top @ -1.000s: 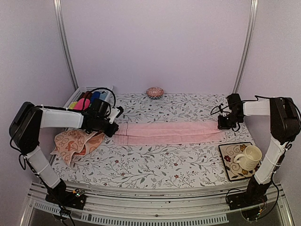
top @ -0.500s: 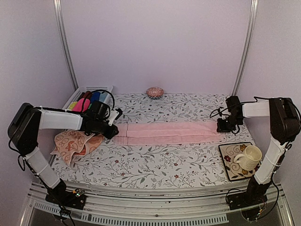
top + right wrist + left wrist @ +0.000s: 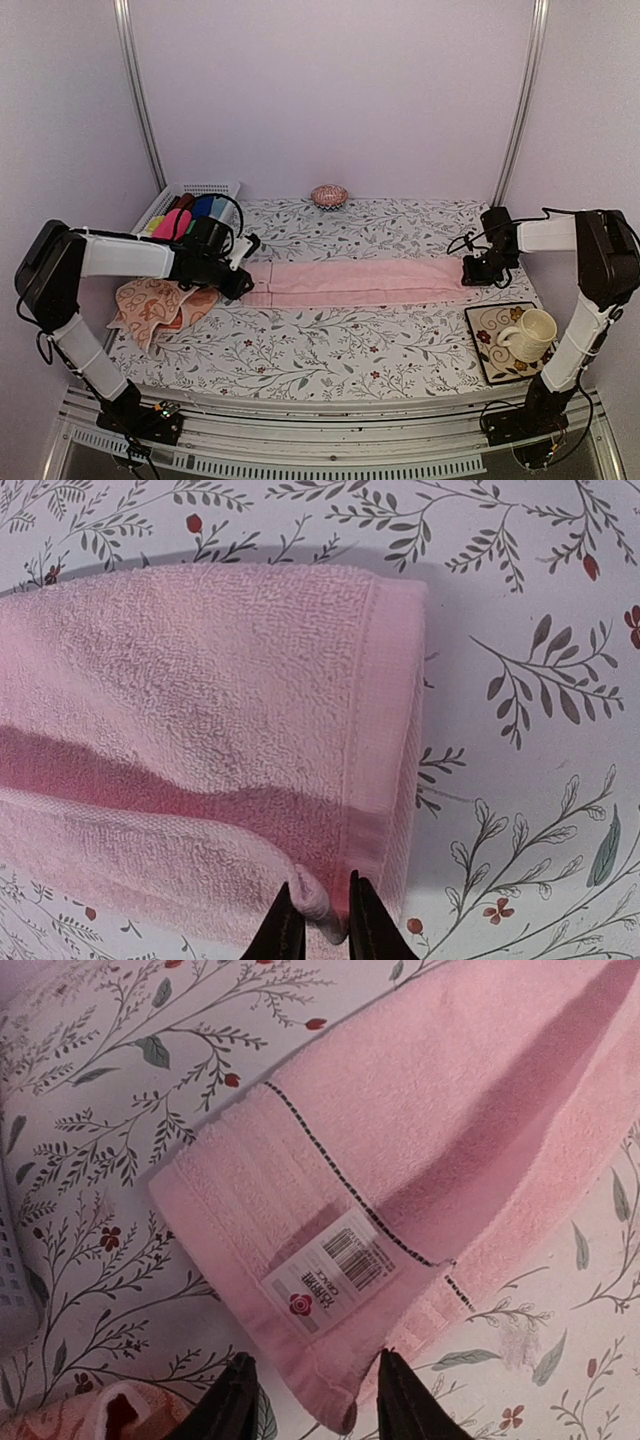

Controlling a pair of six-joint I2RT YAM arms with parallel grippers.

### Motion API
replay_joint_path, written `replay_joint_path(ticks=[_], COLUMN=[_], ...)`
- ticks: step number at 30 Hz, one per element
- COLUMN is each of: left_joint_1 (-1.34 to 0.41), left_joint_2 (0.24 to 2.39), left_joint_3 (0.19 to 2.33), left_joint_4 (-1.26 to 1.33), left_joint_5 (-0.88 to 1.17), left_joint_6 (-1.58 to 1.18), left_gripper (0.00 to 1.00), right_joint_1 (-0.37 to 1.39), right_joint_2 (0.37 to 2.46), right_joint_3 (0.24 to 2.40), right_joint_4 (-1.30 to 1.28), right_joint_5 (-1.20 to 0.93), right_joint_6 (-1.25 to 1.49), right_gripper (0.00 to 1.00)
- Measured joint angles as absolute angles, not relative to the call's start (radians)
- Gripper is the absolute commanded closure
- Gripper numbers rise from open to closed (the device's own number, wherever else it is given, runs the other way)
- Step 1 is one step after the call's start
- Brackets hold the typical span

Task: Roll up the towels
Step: Fold the towel at the center of the board.

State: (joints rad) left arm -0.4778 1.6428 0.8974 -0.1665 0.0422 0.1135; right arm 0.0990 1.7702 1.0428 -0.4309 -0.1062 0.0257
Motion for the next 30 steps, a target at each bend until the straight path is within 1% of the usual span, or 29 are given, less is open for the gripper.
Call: replay_joint_path(ticks=[4,5,6,9,12,16,22,25,28,30], left_joint_1=[-0.478,-0.478,-0.478,-0.478,-0.478,-0.478,-0.478,-0.478,-0.477,-0.477], left_joint_2=[1.634,1.631,1.629,1.625,1.615,1.602,1.601,1.601,1.601,1.601], left_joint_3=[0.889,0.887,0.887,0.884,0.875,0.873,0.896,0.913,0.924,0.928], left_joint_4=[-0.177,-0.180,-0.183,-0.189,-0.198,-0.202,-0.216,-0.216,-0.217,-0.218], left_joint_5=[0.042,0.041,0.041,0.038,0.036,0.015,-0.015,-0.022,-0.031,-0.034], left_joint_6=[0.106,0.105,0.103,0.101,0.098,0.096,0.096,0.096,0.096,0.096], left_gripper=[0.50,0.49,0.48,0.45,0.40,0.38,0.30,0.27,0.23,0.21], right_joint_1=[0.099,0.100,0.100,0.101,0.101,0.103,0.104,0.099,0.084,0.072], right_joint_2=[1.760,1.755,1.750,1.728,1.711,1.694,1.659,1.652,1.640,1.635], right_joint_3=[1.036,1.034,1.033,1.031,1.027,1.027,1.044,1.061,1.061,1.061], right_joint_4=[-0.444,-0.448,-0.452,-0.460,-0.470,-0.489,-0.554,-0.579,-0.598,-0.608], right_joint_5=[-0.099,-0.099,-0.096,-0.086,-0.078,-0.068,-0.035,-0.007,0.015,0.034], right_joint_6=[0.026,0.026,0.026,0.026,0.026,0.026,0.025,0.028,0.043,0.057], right_gripper=[0.82,0.78,0.77,0.76,0.73,0.71,0.68,0.63,0.62,0.58])
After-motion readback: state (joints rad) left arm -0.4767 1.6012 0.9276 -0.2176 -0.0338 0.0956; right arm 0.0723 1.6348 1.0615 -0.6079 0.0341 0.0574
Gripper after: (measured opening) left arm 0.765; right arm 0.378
